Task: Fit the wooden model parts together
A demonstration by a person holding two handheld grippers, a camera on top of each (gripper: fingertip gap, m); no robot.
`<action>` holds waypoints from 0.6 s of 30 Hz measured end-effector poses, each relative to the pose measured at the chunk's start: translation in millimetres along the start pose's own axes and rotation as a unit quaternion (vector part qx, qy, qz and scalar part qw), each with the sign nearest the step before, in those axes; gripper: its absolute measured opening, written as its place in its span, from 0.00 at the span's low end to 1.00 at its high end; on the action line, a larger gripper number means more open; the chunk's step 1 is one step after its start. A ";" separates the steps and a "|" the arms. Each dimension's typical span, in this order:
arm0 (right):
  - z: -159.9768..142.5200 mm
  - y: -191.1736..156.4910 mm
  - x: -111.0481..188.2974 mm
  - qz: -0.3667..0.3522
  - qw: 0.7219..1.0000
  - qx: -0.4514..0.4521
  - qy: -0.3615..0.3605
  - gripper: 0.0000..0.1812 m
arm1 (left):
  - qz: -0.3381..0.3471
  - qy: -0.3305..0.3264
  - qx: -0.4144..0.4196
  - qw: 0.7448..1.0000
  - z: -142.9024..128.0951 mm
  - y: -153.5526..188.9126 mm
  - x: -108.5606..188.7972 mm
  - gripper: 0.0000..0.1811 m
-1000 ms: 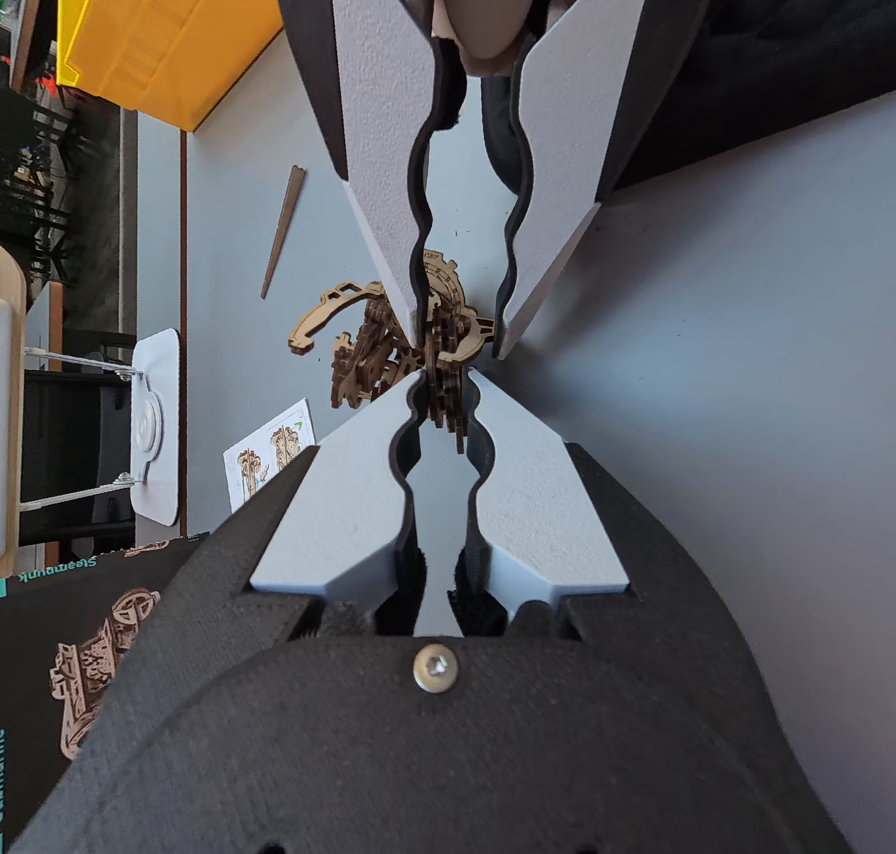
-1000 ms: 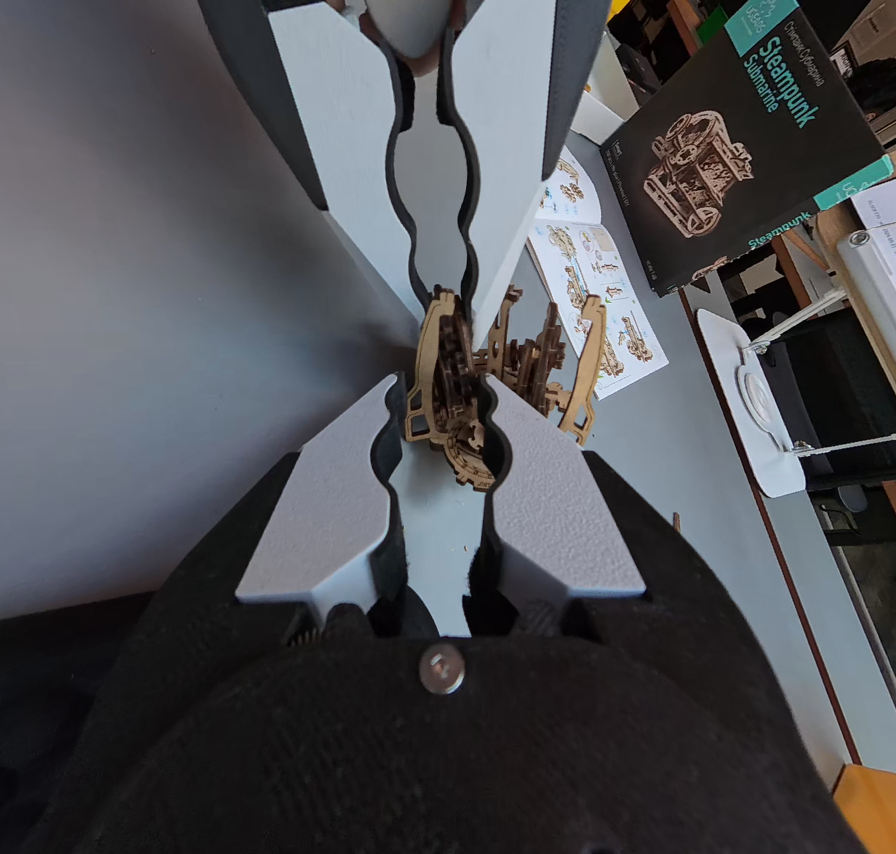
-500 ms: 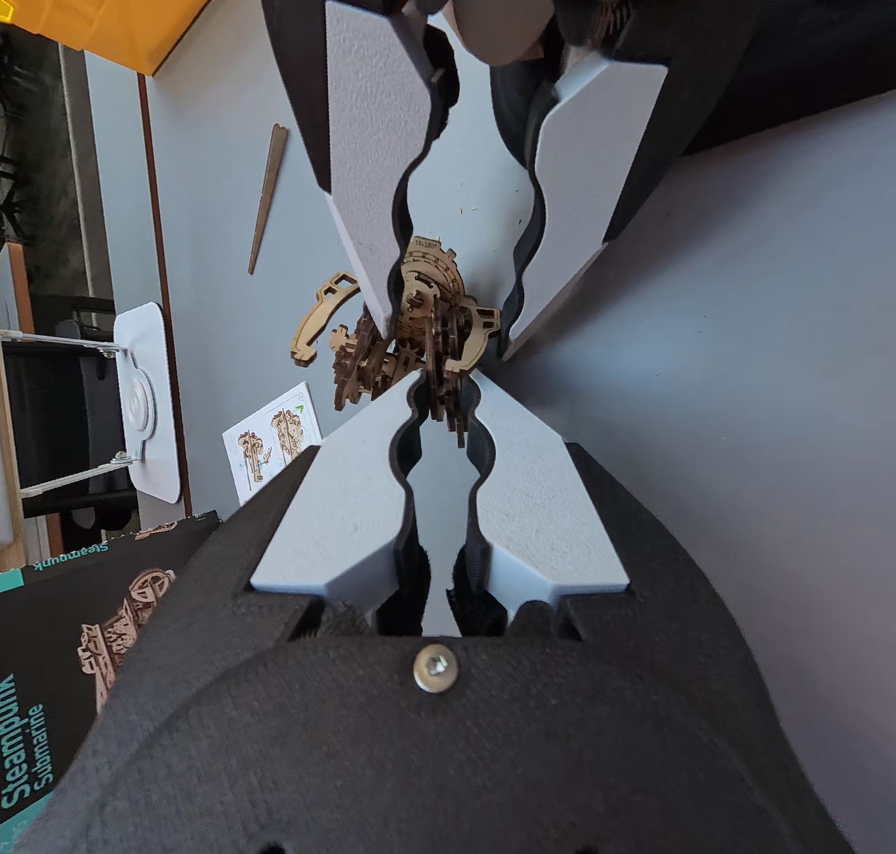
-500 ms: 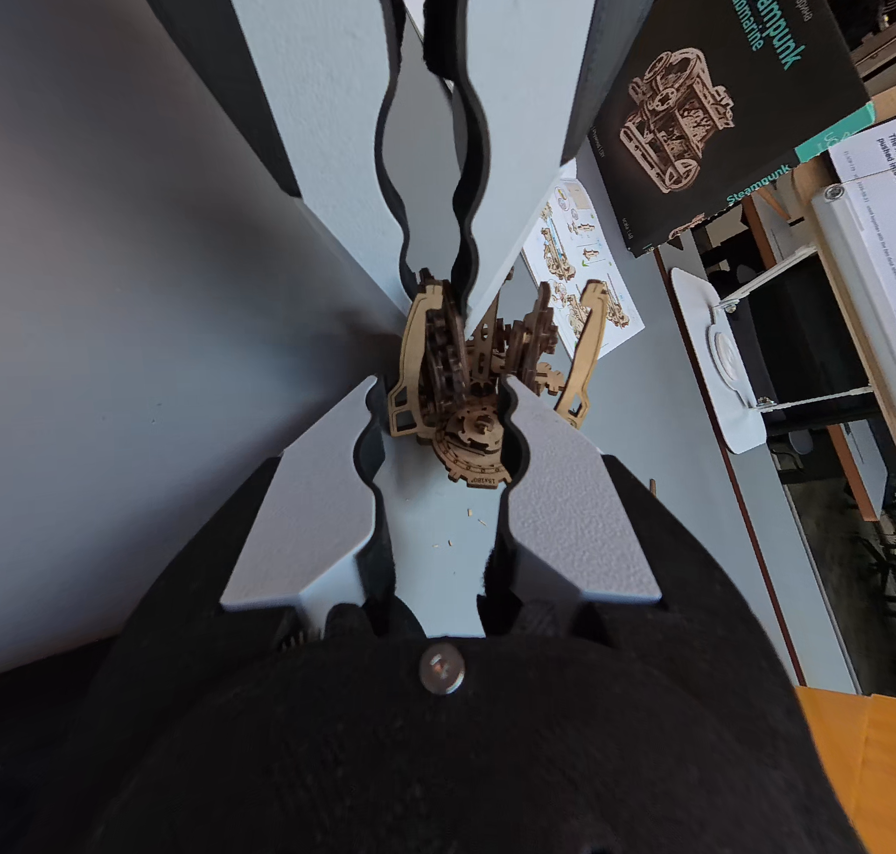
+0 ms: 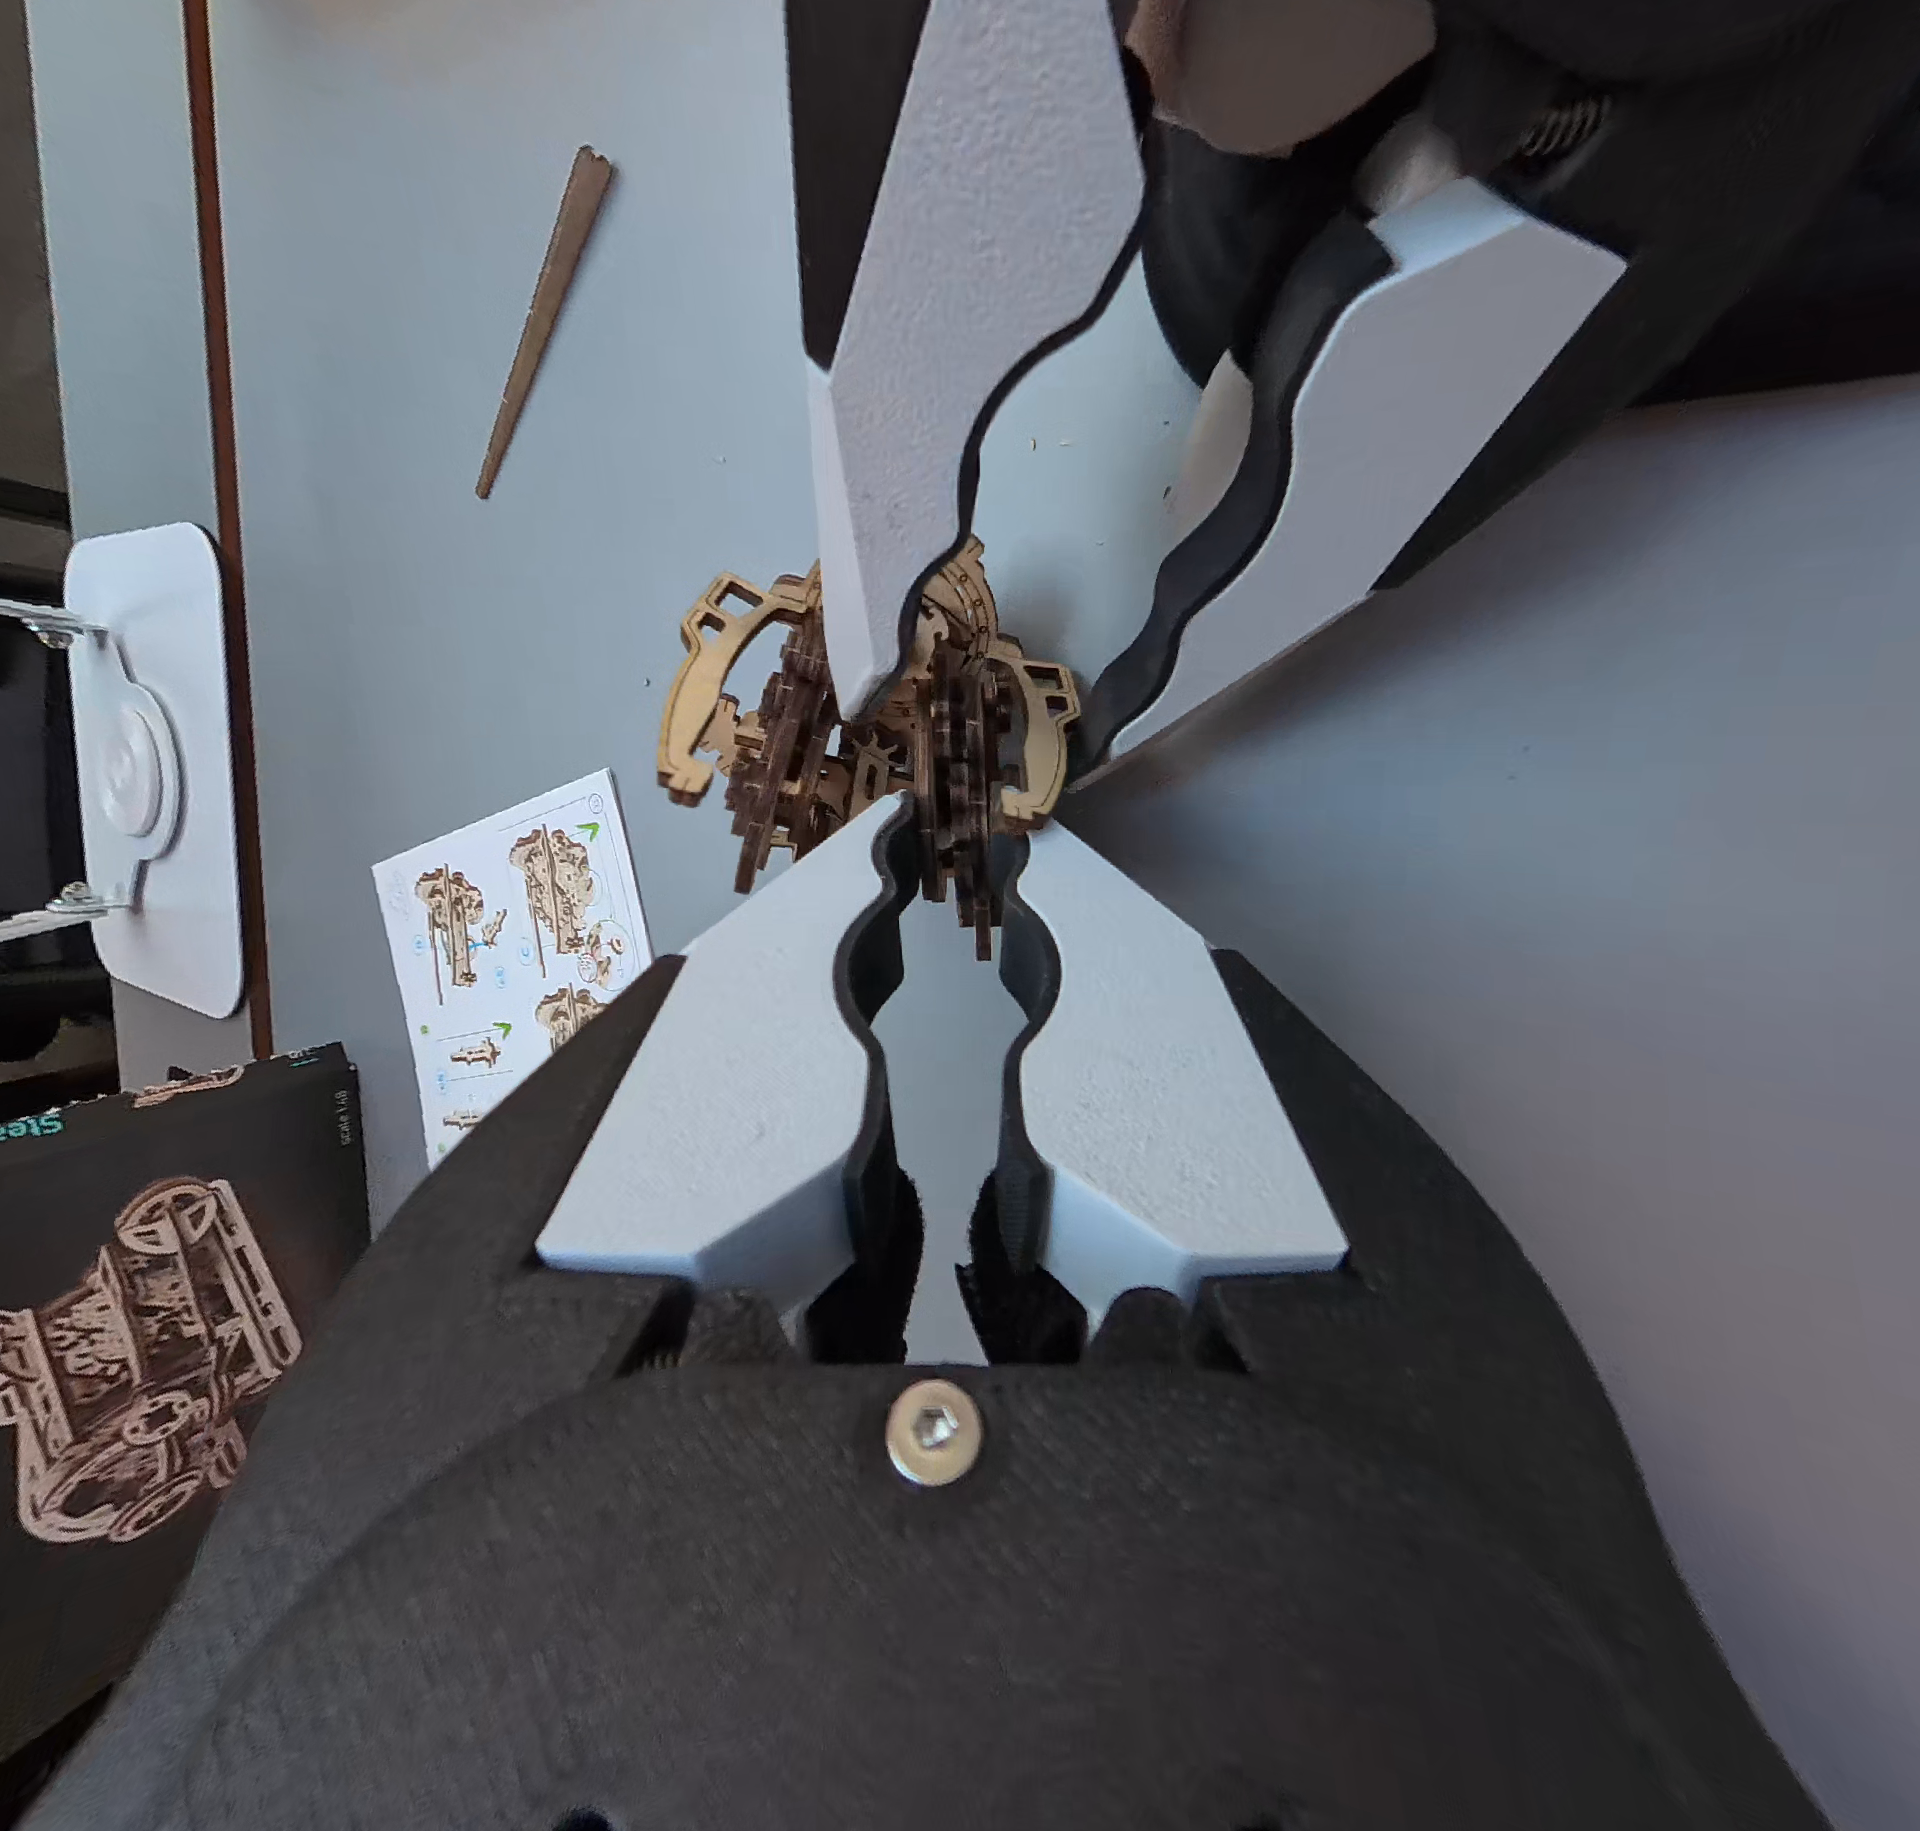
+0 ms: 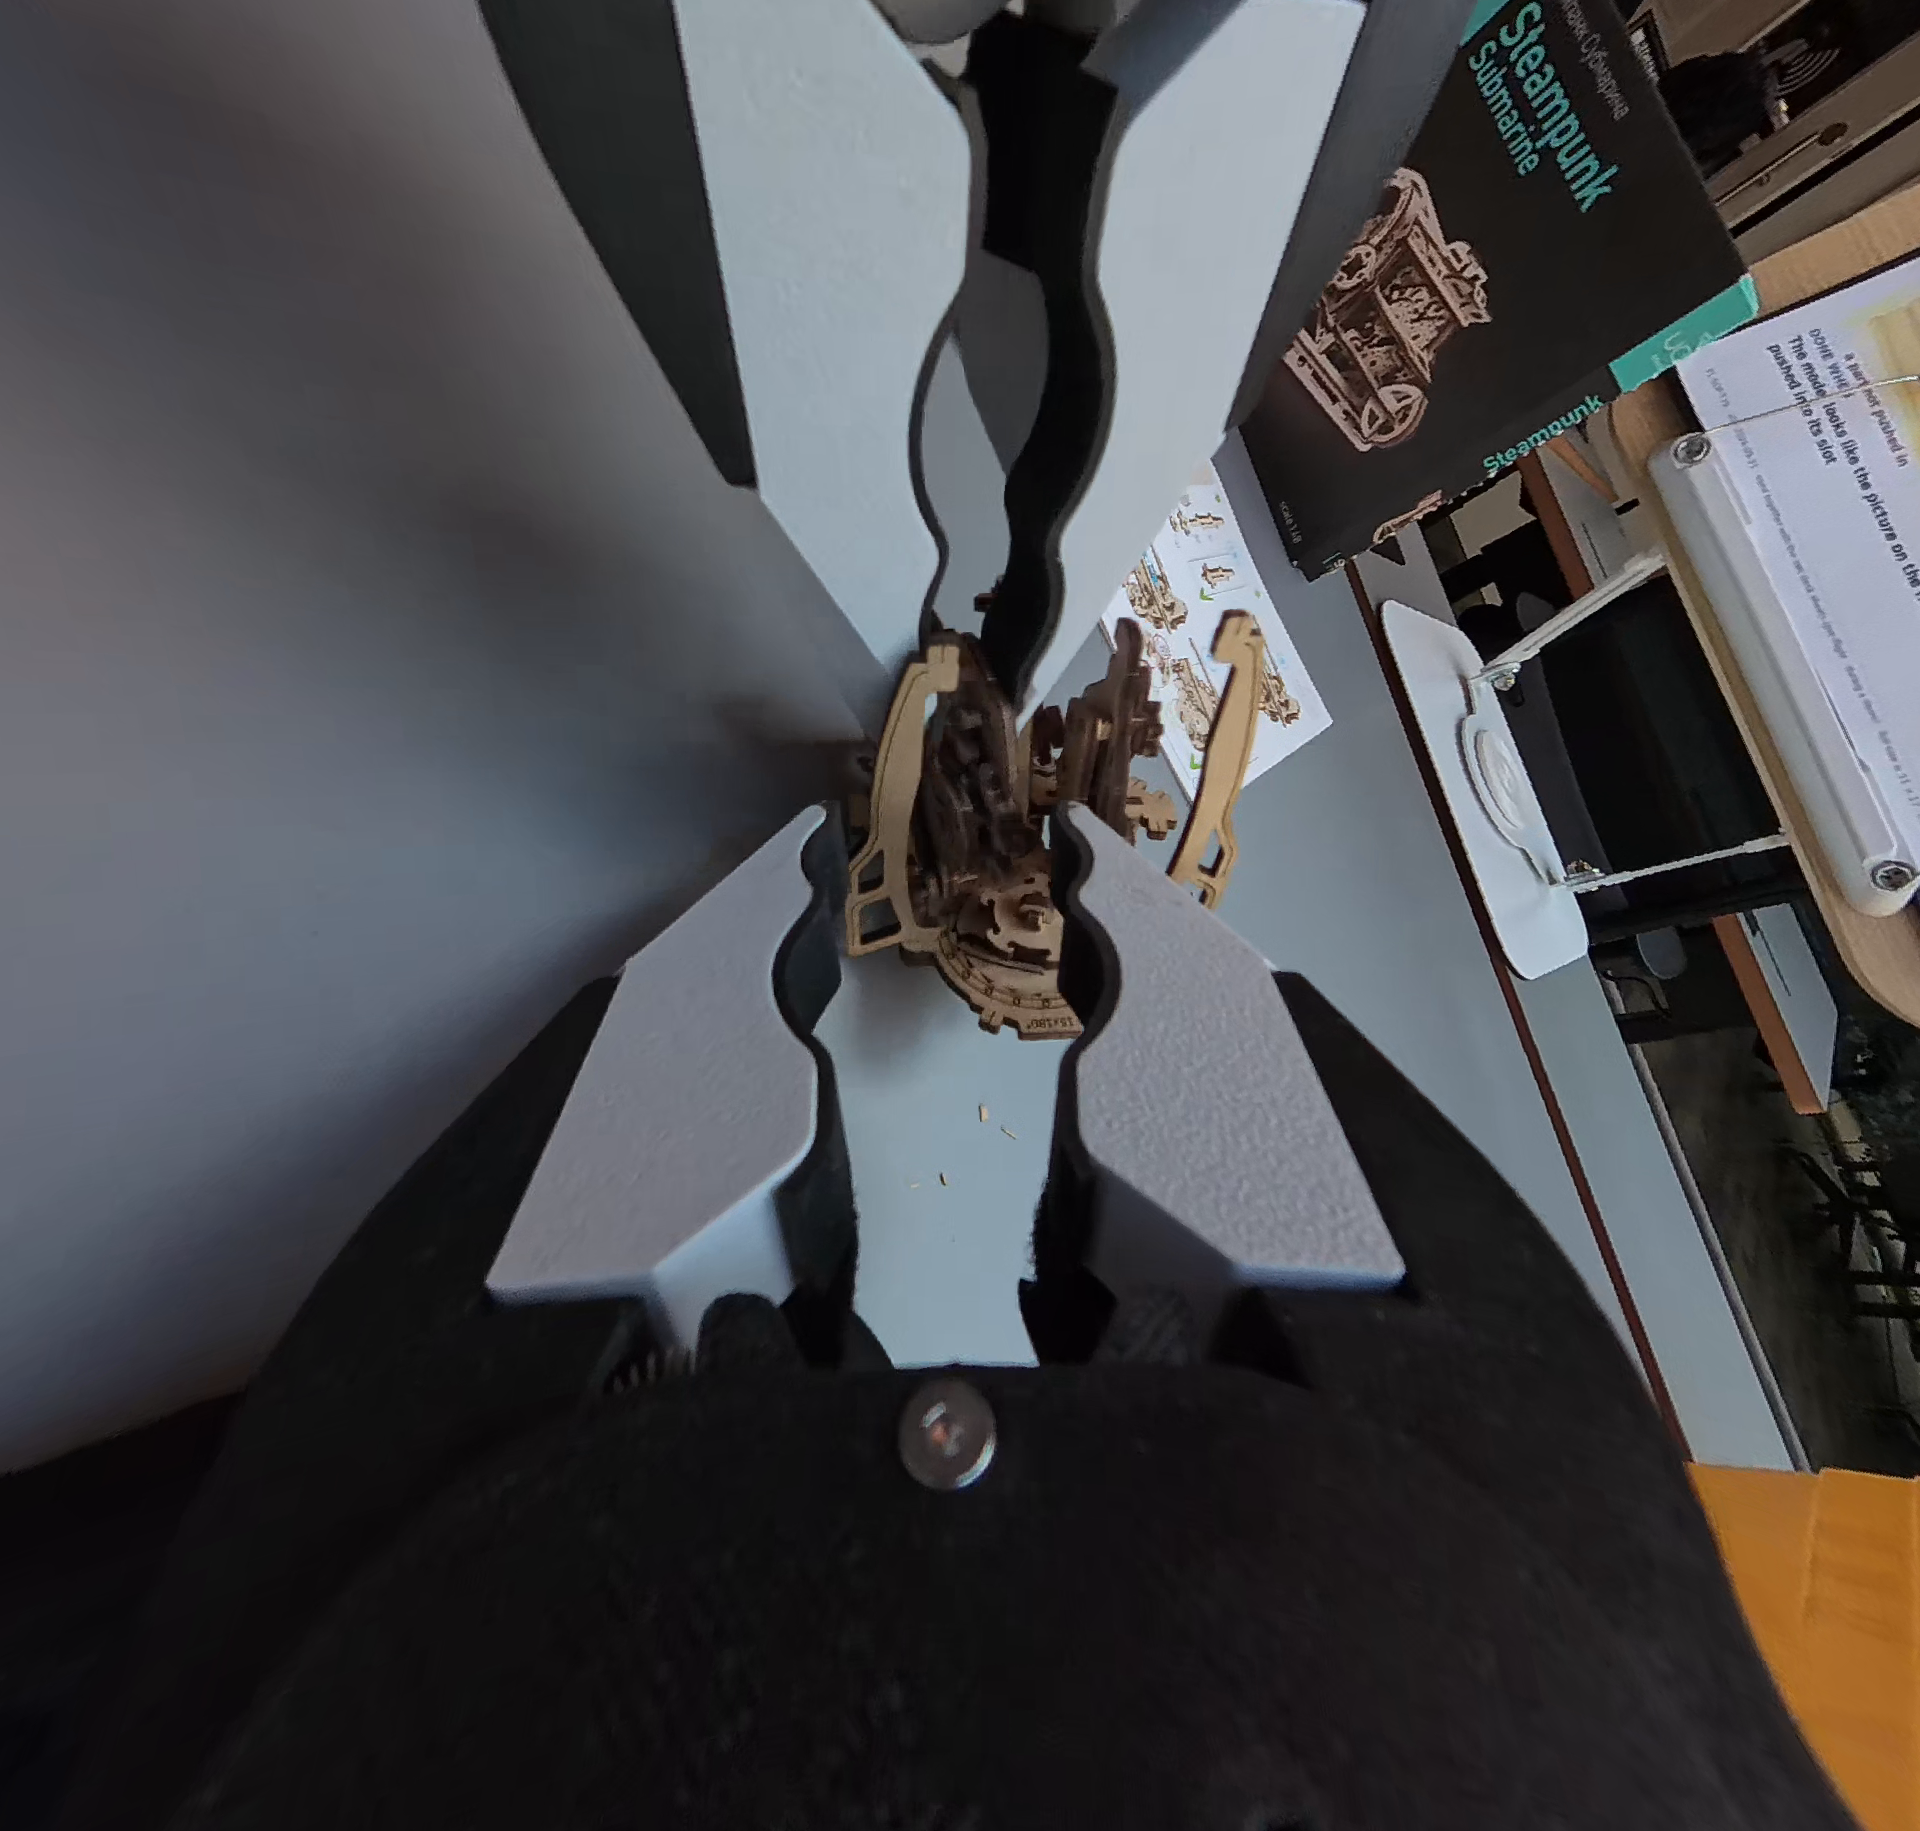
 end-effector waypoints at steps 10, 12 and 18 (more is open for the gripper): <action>-1.0 6.9 0.3 -0.019 1.000 -0.009 -0.005 0.15 | 0.023 -0.030 -0.034 0.999 -2.6 -3.8 -2.4 0.06; -1.0 5.7 0.4 -0.007 1.000 -0.016 -0.001 0.15 | 0.022 -0.030 -0.047 0.998 -2.3 -3.1 -2.7 0.06; -5.6 8.6 -2.6 0.011 0.999 -0.039 -0.003 0.24 | 0.031 -0.039 -0.098 0.994 -2.1 -2.8 -4.1 0.06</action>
Point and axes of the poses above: each gripper's, where its closed fingertips meet, x back along the fingers, z out of its top, y = z × x across the jaws, the point moved 2 cm from there along x, back along the fingers, and after that the axes turned 10 degrees about -y, right-handed, at the moved point
